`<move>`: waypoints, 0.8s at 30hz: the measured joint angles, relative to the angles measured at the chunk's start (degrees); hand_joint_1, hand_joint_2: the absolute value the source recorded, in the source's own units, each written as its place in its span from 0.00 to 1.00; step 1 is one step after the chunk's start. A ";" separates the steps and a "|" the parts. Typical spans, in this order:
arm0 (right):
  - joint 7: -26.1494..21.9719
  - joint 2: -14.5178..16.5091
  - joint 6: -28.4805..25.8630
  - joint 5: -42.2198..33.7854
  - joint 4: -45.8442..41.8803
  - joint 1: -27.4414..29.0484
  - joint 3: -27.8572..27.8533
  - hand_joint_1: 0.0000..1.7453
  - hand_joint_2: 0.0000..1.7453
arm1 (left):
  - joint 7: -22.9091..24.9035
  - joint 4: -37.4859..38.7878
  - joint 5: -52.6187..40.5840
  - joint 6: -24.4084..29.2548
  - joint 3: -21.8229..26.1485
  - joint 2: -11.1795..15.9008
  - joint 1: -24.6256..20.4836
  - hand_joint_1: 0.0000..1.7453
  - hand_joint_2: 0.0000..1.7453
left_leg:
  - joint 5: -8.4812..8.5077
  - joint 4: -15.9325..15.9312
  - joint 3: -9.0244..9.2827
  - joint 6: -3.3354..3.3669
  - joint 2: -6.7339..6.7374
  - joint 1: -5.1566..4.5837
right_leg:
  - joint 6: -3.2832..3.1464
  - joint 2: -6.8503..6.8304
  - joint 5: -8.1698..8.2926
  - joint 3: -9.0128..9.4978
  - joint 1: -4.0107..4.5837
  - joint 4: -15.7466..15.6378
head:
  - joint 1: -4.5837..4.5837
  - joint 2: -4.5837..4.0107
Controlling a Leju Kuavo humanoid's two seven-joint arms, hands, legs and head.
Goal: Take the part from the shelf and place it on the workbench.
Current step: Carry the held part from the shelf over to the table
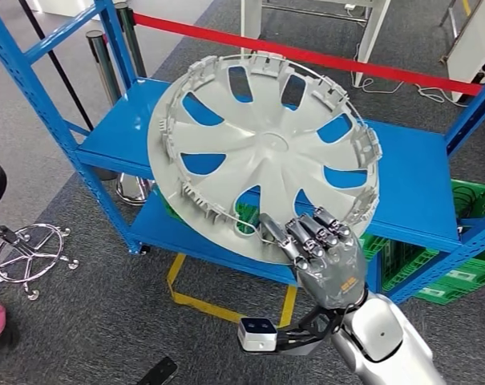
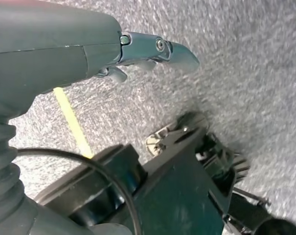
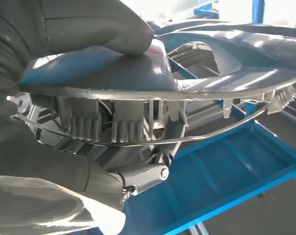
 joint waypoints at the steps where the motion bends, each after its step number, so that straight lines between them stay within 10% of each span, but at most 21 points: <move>1: 0.16 -0.18 0.00 0.00 0.02 -0.02 0.10 1.00 1.00 | 0.00 0.00 -0.11 -0.01 -0.01 -0.02 -0.03 0.00 1.00 | 0.51 0.06 -0.73 0.09 -0.02 -0.12 | 0.01 0.10 -1.25 -0.64 0.03 3.18 | 0.01 0.00; 3: 0.32 -0.51 0.00 0.00 0.04 -0.01 0.27 1.00 1.00 | 0.00 0.00 -0.33 -0.01 -0.05 -0.05 -0.05 0.00 1.00 | 1.45 0.18 -2.00 0.14 -0.08 -0.39 | -0.24 0.19 -0.25 0.54 0.14 4.29 | 0.02 0.00; 7: 0.02 -0.82 0.00 -0.02 -0.09 -0.02 0.09 1.00 1.00 | 0.13 -0.04 -0.77 -0.05 -0.31 -0.22 -0.42 0.00 1.00 | 3.10 0.30 -3.65 -0.31 -0.38 -0.74 | -2.04 0.90 3.68 10.73 0.70 -10.38 | -0.04 0.00; 9: -0.71 -0.86 0.00 -0.05 -0.25 0.15 -0.30 1.00 1.00 | 0.36 -0.07 -0.90 -0.09 -0.51 -0.29 -0.63 0.00 1.00 | 4.17 0.25 -4.32 -0.97 -0.47 -0.58 | -2.49 1.07 3.64 12.29 1.06 -13.46 | 0.00 0.00; 12: -3.59 -0.86 0.00 -0.05 -0.92 1.25 -1.70 1.00 1.00 | 1.23 -0.05 -1.27 -0.14 -0.64 -0.06 -0.66 0.00 1.00 | 3.21 1.07 -5.39 -2.03 -0.56 -0.40 | -3.18 0.45 5.19 11.24 0.78 -14.39 | -0.05 0.00; 16: -11.68 0.07 0.00 -0.02 -3.30 5.41 -6.20 1.00 1.00 | 2.13 -0.04 -1.57 -0.15 -0.72 0.12 -0.76 0.00 1.00 | -6.16 13.65 -8.31 -3.61 -0.42 0.45 | -3.65 -0.71 7.22 8.84 0.54 -14.42 | -0.48 0.00; 18: -16.62 1.47 0.00 0.00 -4.56 7.99 -9.13 1.00 1.00 | 2.43 -0.04 -1.83 -0.09 -0.73 0.20 -0.79 0.00 1.00 | -5.69 16.37 -7.44 -4.17 -0.36 0.85 | -3.29 -1.04 8.08 7.33 0.44 -14.03 | -0.48 0.00; 21: -23.45 4.68 0.00 0.00 -6.65 11.46 -13.81 1.00 1.00 | 3.80 -0.04 -2.06 0.17 -0.77 0.22 -1.00 0.00 1.00 | -1.98 7.29 -0.37 -4.80 -0.26 1.29 | -2.40 -1.18 9.11 4.93 0.22 -12.83 | -0.57 0.00; 24: -26.30 7.44 0.00 0.00 -8.46 13.22 -17.34 1.00 1.00 | 6.99 -0.02 -1.69 0.69 -0.78 0.08 -1.27 0.00 1.00 | -3.22 0.06 3.70 -3.91 -0.43 1.05 | -1.32 -1.15 10.29 3.48 0.34 -11.97 | -0.70 0.00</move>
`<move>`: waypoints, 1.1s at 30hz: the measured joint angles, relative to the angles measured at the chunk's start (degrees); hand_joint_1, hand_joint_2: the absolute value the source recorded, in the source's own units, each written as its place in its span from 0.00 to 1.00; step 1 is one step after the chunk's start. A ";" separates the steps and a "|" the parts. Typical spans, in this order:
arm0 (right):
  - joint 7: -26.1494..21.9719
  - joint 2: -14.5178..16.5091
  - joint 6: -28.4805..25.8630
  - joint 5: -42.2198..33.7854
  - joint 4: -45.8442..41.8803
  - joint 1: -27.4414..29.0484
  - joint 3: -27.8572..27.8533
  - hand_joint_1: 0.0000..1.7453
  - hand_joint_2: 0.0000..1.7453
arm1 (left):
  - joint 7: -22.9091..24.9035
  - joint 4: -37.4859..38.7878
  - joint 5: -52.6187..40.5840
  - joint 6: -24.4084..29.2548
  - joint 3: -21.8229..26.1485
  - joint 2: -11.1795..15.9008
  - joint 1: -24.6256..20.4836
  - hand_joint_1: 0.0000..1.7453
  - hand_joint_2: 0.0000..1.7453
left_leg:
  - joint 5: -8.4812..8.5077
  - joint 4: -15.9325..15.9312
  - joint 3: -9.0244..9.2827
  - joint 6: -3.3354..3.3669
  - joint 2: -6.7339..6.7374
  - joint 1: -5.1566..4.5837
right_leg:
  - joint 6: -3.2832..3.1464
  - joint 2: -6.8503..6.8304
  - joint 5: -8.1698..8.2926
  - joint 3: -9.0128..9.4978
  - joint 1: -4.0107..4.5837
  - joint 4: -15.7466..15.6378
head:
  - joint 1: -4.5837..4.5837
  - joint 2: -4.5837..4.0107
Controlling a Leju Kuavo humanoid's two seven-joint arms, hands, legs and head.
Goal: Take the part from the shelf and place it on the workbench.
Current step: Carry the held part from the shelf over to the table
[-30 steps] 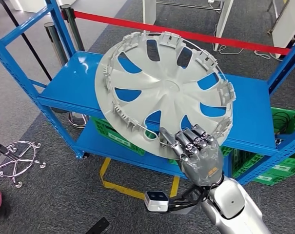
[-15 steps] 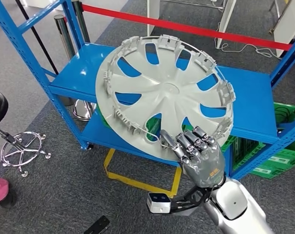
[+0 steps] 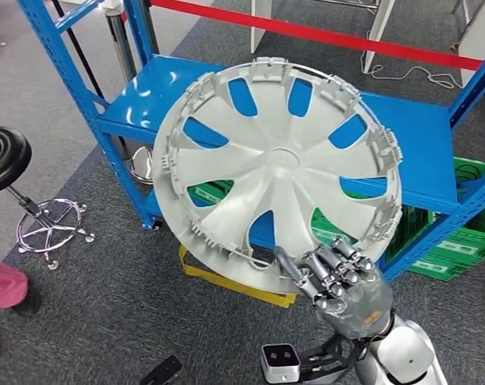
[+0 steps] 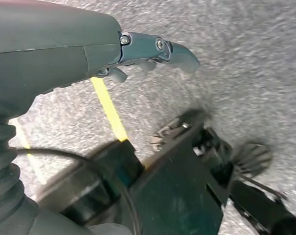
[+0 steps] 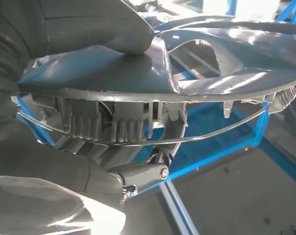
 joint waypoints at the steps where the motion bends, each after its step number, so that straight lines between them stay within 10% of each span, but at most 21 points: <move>1: -0.32 0.67 0.00 0.00 -0.43 0.39 -0.89 1.00 1.00 | 2.10 0.04 0.43 0.21 0.01 0.00 0.01 0.00 1.00 | 0.04 -0.30 -0.21 0.64 -0.04 -0.08 | 0.35 0.01 0.51 -0.17 -0.05 -0.04 | 0.03 0.00; 4: -0.59 2.04 0.00 0.01 -1.01 1.08 -2.66 1.00 1.00 | 9.91 0.50 2.50 0.17 0.28 -0.06 0.16 0.00 1.00 | 1.42 -0.34 -1.51 2.41 0.29 -0.12 | 1.14 0.50 -2.47 -1.74 -0.29 2.52 | 0.13 0.00; 8: -0.37 2.84 0.00 0.02 -0.97 1.14 -3.24 1.00 1.00 | 15.70 0.82 4.84 -0.92 1.51 0.07 0.29 0.00 1.00 | 3.41 -0.12 -4.13 3.55 0.45 -0.81 | 1.17 1.09 -10.66 -4.90 -0.17 15.70 | 0.32 0.00; 10: -0.06 2.97 0.00 0.02 -0.83 1.07 -3.23 1.00 1.00 | 17.02 0.83 5.48 -1.32 2.13 0.13 0.26 0.00 1.00 | 4.22 0.01 -5.23 3.74 0.36 -1.39 | 0.35 1.23 -9.06 -2.34 0.12 14.80 | 0.32 0.00; 15: 1.28 3.17 0.00 0.03 -0.63 0.12 -3.12 1.00 1.00 | 17.86 0.79 5.59 -1.76 2.99 -0.19 0.06 0.00 1.00 | 6.22 0.00 -6.86 3.18 0.08 -1.58 | -3.36 2.27 -5.98 8.31 1.91 -1.17 | 0.23 0.00; 18: 2.20 3.29 0.00 0.05 -0.49 -0.42 -2.90 1.00 1.00 | 17.78 0.80 5.22 -1.80 3.12 0.22 0.00 0.00 1.00 | 6.54 -0.29 -7.70 2.23 -0.13 -1.49 | -3.20 1.91 -4.26 8.28 1.61 -3.19 | 0.47 0.00; 23: 4.78 3.39 0.01 0.08 0.22 -1.26 -1.72 1.00 1.00 | 17.11 0.79 4.44 -2.01 3.21 0.85 -0.25 0.00 1.00 | -3.56 13.20 -10.11 0.05 0.00 -0.78 | -2.64 0.61 -2.40 5.62 0.57 -3.24 | 0.18 0.00; 25: 5.59 3.38 0.02 0.09 0.61 -1.62 -1.17 1.00 1.00 | 16.92 0.79 4.12 -2.13 3.20 1.01 -0.21 0.00 1.00 | -2.52 13.81 -8.24 -0.86 0.10 -0.18 | -2.22 0.31 -2.09 3.70 0.10 -1.69 | 0.18 0.00; 27: 5.93 3.37 0.01 0.09 0.90 -1.83 -0.75 1.00 1.00 | 16.85 0.79 3.90 -2.25 3.15 1.11 0.03 0.00 1.00 | -0.47 7.88 -4.00 -1.98 0.21 0.55 | -1.57 0.26 -1.78 1.48 -0.35 0.11 | 0.11 0.00; 30: 6.48 3.33 0.00 0.08 1.13 -2.04 -0.22 1.00 1.00 | 16.70 0.75 3.82 -2.34 3.09 1.13 0.48 0.00 1.00 | -0.79 2.29 -1.35 -1.47 -0.01 0.58 | -0.19 0.38 -0.92 -0.81 -0.30 1.88 | -0.10 0.00; 33: 7.42 3.18 0.00 0.04 1.51 -2.43 0.30 1.00 1.00 | 16.58 0.74 3.74 -2.50 3.08 1.13 0.50 0.00 1.00 | 0.37 2.71 -2.84 0.76 0.05 0.46 | 0.95 0.51 -0.58 -1.73 -0.40 2.26 | 0.07 0.00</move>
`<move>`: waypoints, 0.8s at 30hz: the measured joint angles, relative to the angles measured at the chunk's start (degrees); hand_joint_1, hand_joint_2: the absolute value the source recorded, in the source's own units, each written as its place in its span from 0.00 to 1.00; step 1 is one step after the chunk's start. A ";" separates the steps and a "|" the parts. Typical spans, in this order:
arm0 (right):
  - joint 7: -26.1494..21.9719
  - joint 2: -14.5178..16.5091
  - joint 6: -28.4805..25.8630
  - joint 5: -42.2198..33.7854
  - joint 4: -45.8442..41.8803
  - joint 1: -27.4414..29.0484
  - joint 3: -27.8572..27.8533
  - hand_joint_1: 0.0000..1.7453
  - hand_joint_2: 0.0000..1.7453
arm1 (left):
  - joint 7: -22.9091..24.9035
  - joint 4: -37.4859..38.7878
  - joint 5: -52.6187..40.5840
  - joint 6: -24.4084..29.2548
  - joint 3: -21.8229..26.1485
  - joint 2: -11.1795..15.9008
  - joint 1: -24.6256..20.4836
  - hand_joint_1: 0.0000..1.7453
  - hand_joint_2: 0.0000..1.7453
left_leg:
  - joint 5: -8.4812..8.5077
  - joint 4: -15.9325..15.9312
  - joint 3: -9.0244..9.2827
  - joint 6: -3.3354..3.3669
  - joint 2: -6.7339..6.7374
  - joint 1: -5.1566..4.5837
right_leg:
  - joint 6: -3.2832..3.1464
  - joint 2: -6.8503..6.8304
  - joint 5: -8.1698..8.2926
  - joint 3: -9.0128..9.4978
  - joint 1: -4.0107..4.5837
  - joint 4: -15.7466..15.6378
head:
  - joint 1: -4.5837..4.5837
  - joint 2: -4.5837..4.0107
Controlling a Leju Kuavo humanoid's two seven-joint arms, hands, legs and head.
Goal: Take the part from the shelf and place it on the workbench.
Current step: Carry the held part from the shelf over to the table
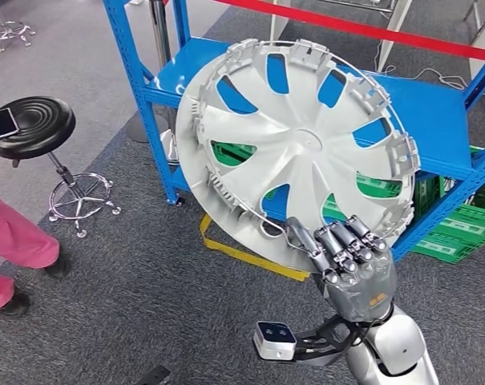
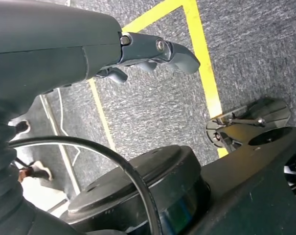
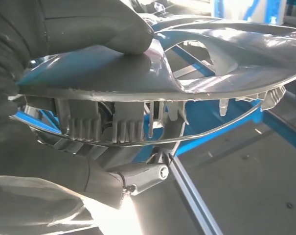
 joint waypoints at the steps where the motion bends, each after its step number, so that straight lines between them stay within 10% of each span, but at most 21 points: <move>1: 0.30 -0.08 0.00 0.00 0.11 -0.16 0.16 1.00 1.00 | -0.01 -0.01 -0.04 -0.07 0.00 -0.03 -0.07 0.00 1.00 | 0.59 0.00 -0.65 0.76 0.12 -0.01 | 0.25 0.10 -1.49 -0.53 -0.09 0.91 | 0.08 0.00; 4: 0.82 -0.45 0.00 0.00 0.38 -0.62 0.56 1.00 1.00 | -0.04 -0.02 -0.10 -0.14 0.00 -0.05 -0.29 0.00 1.00 | 2.63 -0.02 -3.08 2.13 0.38 -0.36 | 0.56 0.48 -9.87 -2.37 -0.17 9.51 | 0.36 0.00; 6: 0.86 -0.69 0.00 0.00 0.60 -0.77 0.84 1.00 1.00 | -0.08 -0.02 -0.10 -0.14 0.00 -0.05 -0.45 0.00 1.00 | 4.11 0.05 -5.02 2.34 0.41 -0.75 | 0.43 0.65 -11.63 -2.37 -0.14 15.12 | 0.41 0.00; 9: 1.03 -0.90 0.00 0.00 0.87 -0.91 1.15 1.00 1.00 | -0.11 -0.04 -0.10 -0.14 0.01 -0.05 -0.74 0.00 1.00 | 6.25 0.09 -7.60 2.31 0.35 -1.25 | -0.64 0.88 -7.23 3.41 0.21 11.21 | 0.39 0.00; 13: 2.50 -1.08 0.00 -0.02 1.03 -1.82 1.74 1.00 1.00 | -0.11 -0.27 -0.23 -0.14 0.02 -0.24 -1.05 0.00 1.00 | 9.09 -0.54 -8.93 1.35 0.28 -1.19 | -1.82 1.18 -9.11 13.03 1.26 -2.85 | 0.36 0.00; 21: 2.90 -1.43 0.00 -0.01 1.22 -2.14 1.98 1.00 1.00 | -0.11 -0.25 -0.29 -0.12 0.02 0.04 -0.98 0.00 1.00 | 10.72 -2.14 -9.50 0.30 0.13 -0.98 | -2.37 0.67 -6.56 11.85 0.83 -4.91 | 0.46 0.00; 24: 3.32 -1.58 0.00 0.01 1.50 -2.28 2.45 1.00 1.00 | -0.19 -0.26 -0.43 -0.13 0.02 0.18 -1.08 0.00 1.00 | 2.56 7.60 -9.81 -0.47 0.22 -0.98 | -3.06 0.21 -3.79 8.64 0.95 -4.58 | 0.25 0.00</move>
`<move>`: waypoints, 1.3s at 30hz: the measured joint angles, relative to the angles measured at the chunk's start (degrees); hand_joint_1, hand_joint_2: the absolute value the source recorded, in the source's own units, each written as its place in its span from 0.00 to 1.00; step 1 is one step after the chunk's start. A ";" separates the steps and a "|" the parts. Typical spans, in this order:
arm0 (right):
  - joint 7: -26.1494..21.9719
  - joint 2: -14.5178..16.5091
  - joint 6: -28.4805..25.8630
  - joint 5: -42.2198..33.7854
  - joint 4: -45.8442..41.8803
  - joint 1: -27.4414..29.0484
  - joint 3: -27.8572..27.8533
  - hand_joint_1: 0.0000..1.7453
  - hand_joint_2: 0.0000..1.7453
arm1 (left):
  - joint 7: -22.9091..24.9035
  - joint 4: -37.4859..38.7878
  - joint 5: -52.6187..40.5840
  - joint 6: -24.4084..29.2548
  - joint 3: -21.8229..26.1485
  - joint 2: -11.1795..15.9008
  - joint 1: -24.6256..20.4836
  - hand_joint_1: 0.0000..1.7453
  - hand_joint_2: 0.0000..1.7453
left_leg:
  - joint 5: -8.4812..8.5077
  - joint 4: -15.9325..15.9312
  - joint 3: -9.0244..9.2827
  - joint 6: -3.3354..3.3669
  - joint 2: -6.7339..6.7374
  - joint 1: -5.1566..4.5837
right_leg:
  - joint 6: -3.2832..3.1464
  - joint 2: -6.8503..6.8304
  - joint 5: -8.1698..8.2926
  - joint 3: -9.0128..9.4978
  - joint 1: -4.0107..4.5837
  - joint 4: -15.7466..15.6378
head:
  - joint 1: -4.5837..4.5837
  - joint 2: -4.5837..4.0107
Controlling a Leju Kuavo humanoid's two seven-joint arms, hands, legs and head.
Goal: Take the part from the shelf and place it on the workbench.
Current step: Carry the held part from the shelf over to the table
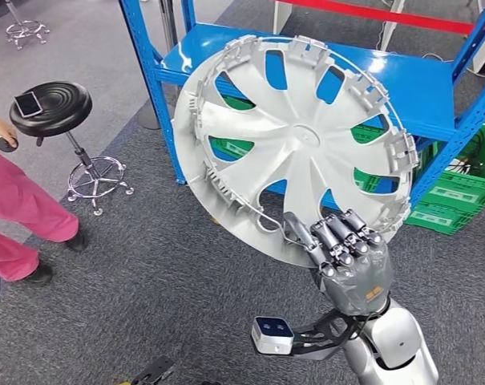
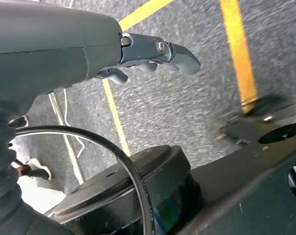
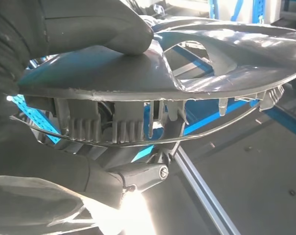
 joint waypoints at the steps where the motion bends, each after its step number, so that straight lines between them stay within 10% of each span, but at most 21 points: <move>1: 0.31 -0.10 0.01 0.01 0.16 -0.04 0.20 1.00 1.00 | -0.07 0.00 -0.12 -0.01 -0.02 0.05 -0.02 0.00 1.00 | -2.15 4.27 0.50 -0.33 0.05 0.03 | -0.14 -0.14 1.30 -1.93 0.00 0.35 | -0.09 0.00; 3: 1.29 -0.38 0.01 0.02 0.48 -0.23 0.49 1.00 1.00 | -0.39 -0.01 -0.53 -0.04 -0.11 0.13 0.12 0.00 1.00 | -0.86 5.06 3.95 -0.68 0.10 0.19 | 0.19 -0.29 2.93 -5.00 -0.07 1.44 | -0.13 0.00; 7: 4.32 -1.49 0.00 -0.01 0.98 -1.57 1.73 1.00 1.00 | -1.19 -0.08 -1.42 -0.25 -0.47 0.30 0.50 0.00 1.00 | -3.74 -8.54 12.93 0.23 0.01 0.07 | 1.20 -0.32 4.87 -8.29 0.16 3.44 | -0.10 0.00; 10: 5.73 -2.45 0.00 -0.04 1.44 -2.41 2.64 1.00 1.00 | -1.74 -0.09 -1.84 -0.43 -0.75 0.30 0.84 0.00 1.00 | -2.89 -9.25 11.76 1.83 0.18 0.09 | 2.15 -0.16 5.16 -9.30 -0.01 3.76 | -0.04 0.00; 15: 7.75 -4.02 0.00 -0.01 2.27 -3.32 4.10 1.00 1.00 | -2.51 -0.30 -2.39 -0.87 -1.25 0.37 0.57 0.00 1.00 | 0.96 -9.22 7.34 2.96 0.48 0.26 | 3.30 0.43 -6.09 -12.39 -0.39 17.75 | 0.28 0.00; 17: 8.80 -4.70 0.00 -0.01 2.59 -3.77 4.85 1.00 1.00 | -2.99 -0.43 -2.56 -0.89 -1.41 0.38 0.51 0.00 1.00 | 2.40 -9.13 5.35 2.80 0.48 0.26 | 3.33 0.48 -3.87 -10.99 -0.50 20.21 | 0.28 0.00; 19: 9.89 -5.25 0.00 -0.02 2.81 -4.41 5.52 1.00 1.00 | -3.60 -0.60 -2.81 -0.84 -1.48 0.40 0.39 0.00 1.00 | 3.60 -9.08 3.81 2.43 0.43 0.26 | 3.02 0.54 -1.01 -5.89 -0.60 15.30 | 0.27 0.00; 21: 11.15 -5.72 0.00 -0.03 2.97 -5.23 6.19 1.00 1.00 | -4.35 -0.84 -3.24 -0.57 -1.63 0.44 0.29 0.00 1.00 | 4.64 -9.01 3.01 1.84 0.36 0.14 | 2.59 0.65 -2.50 1.10 -0.49 6.08 | 0.25 0.00; 23: 12.38 -6.22 0.00 -0.04 3.15 -5.96 6.82 1.00 1.00 | -4.83 -1.02 -3.65 -0.19 -1.87 0.44 0.27 0.00 1.00 | 5.68 -9.09 2.61 1.14 0.33 0.15 | 2.22 0.74 -4.75 4.11 -0.21 0.81 | 0.21 0.00; 26: 14.00 -6.87 0.00 -0.04 3.63 -6.75 7.84 1.00 1.00 | -5.09 -1.09 -4.11 0.10 -2.17 0.47 0.31 0.00 1.00 | 4.95 -8.24 1.87 0.23 0.31 0.33 | 1.10 0.57 -3.86 3.41 -0.25 -0.03 | 0.19 0.00; 29: 15.14 -7.23 0.01 -0.05 4.18 -7.30 9.04 1.00 1.00 | -5.30 -1.21 -4.31 0.12 -2.35 0.50 0.20 0.00 1.00 | -1.93 0.32 -0.32 -0.23 0.28 0.38 | 0.12 0.35 -2.58 2.56 -0.06 0.10 | 0.07 0.00; 31: 15.77 -7.53 0.02 -0.05 4.59 -7.60 9.78 1.00 1.00 | -5.44 -1.29 -4.38 0.12 -2.43 0.50 0.11 0.00 1.00 | -3.56 5.50 -0.85 -0.32 0.27 0.37 | -0.03 0.24 -2.15 1.67 0.28 0.59 | 0.10 0.00; 36: 17.33 -8.10 0.01 -0.07 5.08 -8.55 11.27 1.00 1.00 | -5.47 -1.38 -4.86 0.14 -2.91 0.46 0.60 0.00 1.00 | 0.92 -5.24 6.55 0.96 0.28 -0.18 | 0.35 0.24 -2.12 -0.17 0.62 2.33 | 0.09 0.00; 39: 17.87 -8.50 0.00 -0.08 5.29 -9.14 12.00 1.00 1.00 | -5.49 -1.39 -4.91 0.14 -2.97 0.43 0.84 0.00 1.00 | 0.63 -7.59 7.10 1.56 0.30 -0.44 | 1.16 0.11 -1.77 -0.93 0.65 2.57 | 0.09 0.00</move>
